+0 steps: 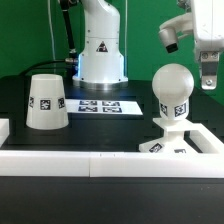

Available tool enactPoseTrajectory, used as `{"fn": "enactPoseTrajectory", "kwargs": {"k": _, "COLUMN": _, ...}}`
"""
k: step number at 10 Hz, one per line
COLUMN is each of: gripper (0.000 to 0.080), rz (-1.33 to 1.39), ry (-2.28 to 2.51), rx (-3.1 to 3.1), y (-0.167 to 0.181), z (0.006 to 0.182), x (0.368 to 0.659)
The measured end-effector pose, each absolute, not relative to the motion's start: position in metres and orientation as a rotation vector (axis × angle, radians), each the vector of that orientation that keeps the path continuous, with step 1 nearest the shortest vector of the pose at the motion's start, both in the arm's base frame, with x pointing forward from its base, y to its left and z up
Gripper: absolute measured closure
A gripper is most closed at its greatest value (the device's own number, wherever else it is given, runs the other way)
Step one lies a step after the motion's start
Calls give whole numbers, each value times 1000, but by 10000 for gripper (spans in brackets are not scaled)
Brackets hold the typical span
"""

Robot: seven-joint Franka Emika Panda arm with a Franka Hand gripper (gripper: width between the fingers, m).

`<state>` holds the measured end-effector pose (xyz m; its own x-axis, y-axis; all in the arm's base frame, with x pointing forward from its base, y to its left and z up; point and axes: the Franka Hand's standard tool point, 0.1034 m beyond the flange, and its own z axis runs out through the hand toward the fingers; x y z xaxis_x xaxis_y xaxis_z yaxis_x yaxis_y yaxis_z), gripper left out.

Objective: Assemble lamp

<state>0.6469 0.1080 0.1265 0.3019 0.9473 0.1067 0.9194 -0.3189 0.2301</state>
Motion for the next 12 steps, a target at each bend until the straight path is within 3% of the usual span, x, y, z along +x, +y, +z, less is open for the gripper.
{"fn": "enactPoseTrajectory", "kwargs": {"k": 2, "gripper": 102, "rz": 343, "ry": 1655, "rx": 2506, "y": 108, "z": 128, "x": 645}}
{"fn": "enactPoseTrajectory", "kwargs": {"k": 12, "gripper": 101, "rz": 326, "ry": 1565, "rx": 2584, "y": 116, "z": 129, "x": 637}}
